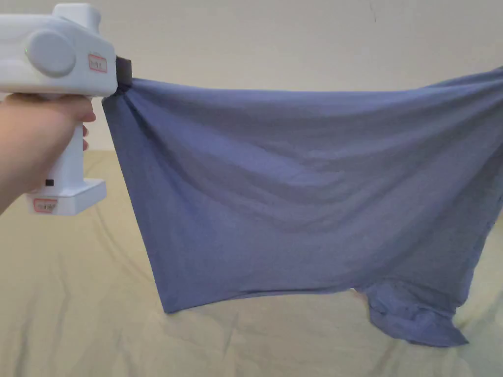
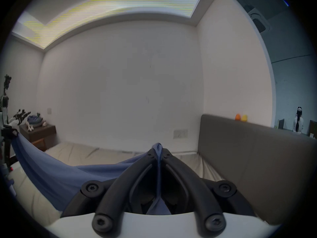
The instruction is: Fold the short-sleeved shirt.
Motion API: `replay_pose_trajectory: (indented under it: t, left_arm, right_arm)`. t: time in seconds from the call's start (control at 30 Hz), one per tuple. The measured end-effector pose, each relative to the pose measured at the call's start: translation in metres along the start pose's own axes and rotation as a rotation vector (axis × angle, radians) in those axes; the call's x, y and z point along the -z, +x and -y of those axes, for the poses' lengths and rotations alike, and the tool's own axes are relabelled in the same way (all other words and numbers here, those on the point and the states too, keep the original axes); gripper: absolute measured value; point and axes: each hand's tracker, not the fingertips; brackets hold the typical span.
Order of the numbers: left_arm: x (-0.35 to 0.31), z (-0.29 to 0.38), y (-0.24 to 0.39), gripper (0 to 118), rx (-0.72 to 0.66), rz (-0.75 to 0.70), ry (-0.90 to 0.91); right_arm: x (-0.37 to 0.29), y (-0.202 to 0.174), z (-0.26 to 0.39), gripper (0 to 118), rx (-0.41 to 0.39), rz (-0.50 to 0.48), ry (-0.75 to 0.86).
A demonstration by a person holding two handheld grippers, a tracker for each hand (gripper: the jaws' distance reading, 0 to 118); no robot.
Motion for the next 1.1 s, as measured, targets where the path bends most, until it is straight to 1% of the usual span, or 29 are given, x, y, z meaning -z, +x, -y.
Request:
replay_pose_trajectory:
  t: [0.03, 0.07, 0.13, 0.2, 0.3, 0.37, 0.43, 0.47, 0.53, 0.63, 0.7, 0.83, 0.93, 1.1]
  left_arm:
    - [0.0, 0.018, -0.001, 1, -0.015, 0.011, -0.028]
    - [-0.003, 0.033, -0.001, 1, -0.002, 0.015, -0.033]
    - [-0.012, 0.069, 0.003, 1, 0.076, 0.009, -0.06]
    - [-0.029, 0.1, 0.004, 1, 0.1, 0.034, -0.08]
    - [-0.058, 0.146, 0.002, 1, 0.088, 0.044, -0.12]
    - [-0.084, 0.171, 0.0, 1, 0.076, 0.046, -0.136]
    - [-0.116, 0.195, -0.004, 1, 0.025, 0.07, -0.155]
    - [-0.131, 0.202, -0.005, 1, 0.013, 0.072, -0.162]
    - [-0.166, 0.219, -0.01, 1, -0.026, 0.086, -0.163]
    - [-0.215, 0.235, -0.013, 1, -0.008, 0.092, -0.156]
    - [-0.248, 0.244, -0.015, 1, 0.003, 0.098, -0.138]
    - [-0.309, 0.265, -0.027, 1, -0.022, 0.095, -0.131]
    - [-0.338, 0.285, -0.041, 1, -0.019, 0.092, -0.148]
    - [-0.374, 0.32, -0.055, 1, -0.009, 0.104, -0.228]
  right_arm:
    - [-0.003, 0.0, 0.018, 4, -0.011, -0.002, -0.029]
    - [-0.007, 0.0, 0.032, 4, -0.019, -0.006, -0.051]
    - [-0.018, 0.002, 0.065, 4, -0.021, -0.006, -0.088]
    - [-0.032, 0.005, 0.09, 4, -0.029, -0.007, -0.126]
    - [-0.08, 0.007, 0.131, 4, -0.019, -0.013, -0.143]
    - [-0.107, 0.012, 0.154, 4, -0.031, -0.017, -0.158]
    - [-0.146, 0.015, 0.173, 4, -0.004, -0.02, -0.175]
    - [-0.159, 0.018, 0.18, 4, 0.009, -0.025, -0.188]
    - [-0.193, 0.023, 0.191, 4, 0.009, -0.027, -0.208]
    - [-0.247, 0.027, 0.197, 4, 0.021, -0.035, -0.208]
    - [-0.28, 0.029, 0.199, 4, 0.016, -0.045, -0.205]
    - [-0.348, 0.032, 0.211, 4, -0.006, -0.061, -0.201]
    - [-0.388, 0.036, 0.226, 4, -0.008, -0.062, -0.221]
    - [-0.428, 0.042, 0.259, 4, -0.041, -0.071, -0.275]
